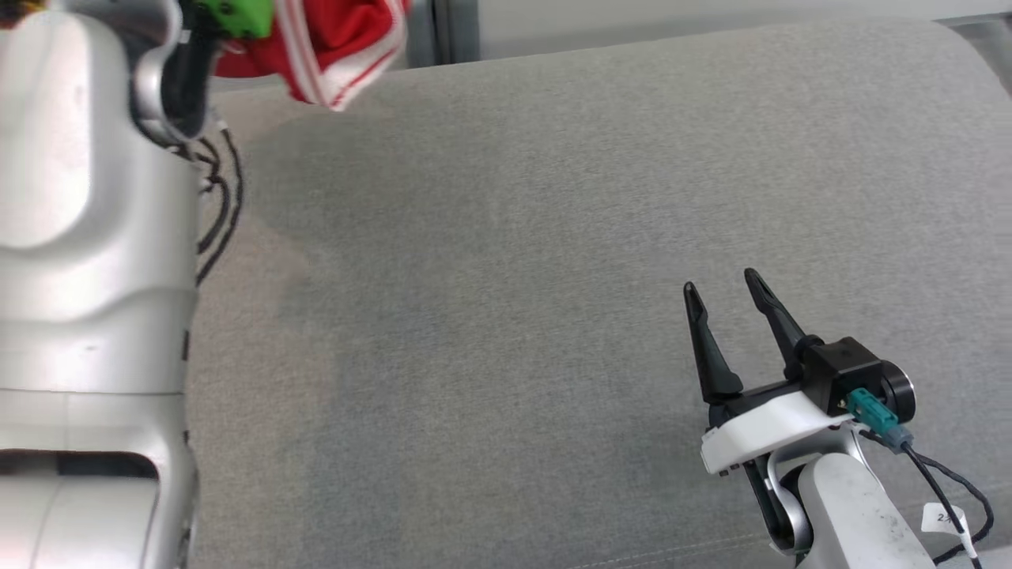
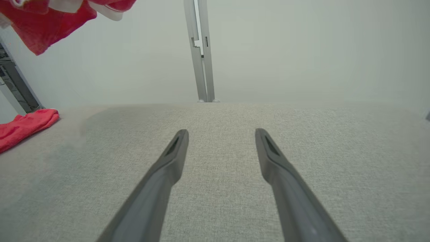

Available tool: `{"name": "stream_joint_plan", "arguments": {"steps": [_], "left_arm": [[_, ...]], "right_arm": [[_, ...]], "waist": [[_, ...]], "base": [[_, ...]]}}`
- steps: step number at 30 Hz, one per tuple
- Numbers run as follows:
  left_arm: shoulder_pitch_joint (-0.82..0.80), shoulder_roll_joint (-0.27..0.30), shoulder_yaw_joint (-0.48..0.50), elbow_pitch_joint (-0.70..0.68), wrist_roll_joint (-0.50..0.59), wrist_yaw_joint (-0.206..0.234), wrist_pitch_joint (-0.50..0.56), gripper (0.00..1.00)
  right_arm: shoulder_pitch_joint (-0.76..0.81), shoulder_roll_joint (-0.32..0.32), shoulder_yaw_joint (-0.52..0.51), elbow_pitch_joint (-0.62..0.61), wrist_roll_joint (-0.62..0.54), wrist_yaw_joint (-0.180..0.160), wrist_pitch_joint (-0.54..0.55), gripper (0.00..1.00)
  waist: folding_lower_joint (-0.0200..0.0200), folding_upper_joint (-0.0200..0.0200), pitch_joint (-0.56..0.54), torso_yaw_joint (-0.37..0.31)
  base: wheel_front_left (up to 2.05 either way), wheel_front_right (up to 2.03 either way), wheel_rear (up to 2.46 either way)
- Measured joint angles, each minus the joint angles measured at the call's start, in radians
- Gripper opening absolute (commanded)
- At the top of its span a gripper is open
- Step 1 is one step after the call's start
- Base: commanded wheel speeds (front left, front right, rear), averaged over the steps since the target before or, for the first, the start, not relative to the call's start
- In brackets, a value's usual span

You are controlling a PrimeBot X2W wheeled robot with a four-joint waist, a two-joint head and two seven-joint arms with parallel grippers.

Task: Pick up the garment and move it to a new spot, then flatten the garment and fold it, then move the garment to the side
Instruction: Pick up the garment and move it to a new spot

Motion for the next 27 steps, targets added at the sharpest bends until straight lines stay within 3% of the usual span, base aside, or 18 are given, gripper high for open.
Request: {"name": "stream_joint_plan", "arguments": {"steps": [4, 10, 21, 22, 23, 24, 27], "left_arm": [[0.033, -0.051, -0.061, -0.081, -0.02, -0.011, 0.021, 0.0], [0.124, -0.081, -0.182, -0.129, -0.061, -0.012, 0.026, 0.0], [0.335, -0.083, -0.307, 0.084, -0.056, 0.025, -0.104, 0.0], [0.341, -0.08, -0.313, 0.105, -0.047, 0.034, -0.119, 0.04], [0.346, -0.074, -0.323, 0.124, -0.03, 0.037, -0.145, 0.44], [0.35, -0.073, -0.326, 0.142, -0.023, 0.039, -0.168, 1.0], [0.364, -0.073, -0.328, 0.185, -0.019, 0.041, -0.211, 1.0]], "right_arm": [[0.009, 0.0, -0.009, -0.004, 0.007, 0.0, 0.0, 1.0], [0.01, -0.001, -0.01, -0.022, 0.03, 0.0, -0.001, 1.0], [0.004, -0.001, -0.001, -0.037, 0.051, 0.0, -0.001, 1.0], [0.004, -0.001, -0.002, -0.038, 0.051, 0.0, -0.001, 1.0], [0.004, -0.001, -0.004, -0.039, 0.051, 0.0, -0.001, 1.0], [0.004, -0.001, -0.007, -0.04, 0.051, 0.0, -0.001, 1.0], [0.005, -0.001, -0.018, -0.039, 0.049, 0.0, -0.001, 1.0]], "waist": [[0.0, 0.0, -0.017, -0.064], [0.0, 0.0, -0.014, -0.158], [0.0, 0.0, 0.055, -0.278], [0.0, 0.0, 0.061, -0.282], [0.0, 0.0, 0.067, -0.287], [0.0, 0.0, 0.073, -0.29], [0.0, 0.0, 0.079, -0.288]], "base": [[0.0, 0.0, 0.0], [0.0, 0.0, 0.0], [0.0, 0.0, 0.0], [0.0, 0.0, 0.0], [0.0, 0.0, 0.0], [0.0, 0.0, 0.0], [0.0, 0.0, 0.0]]}}
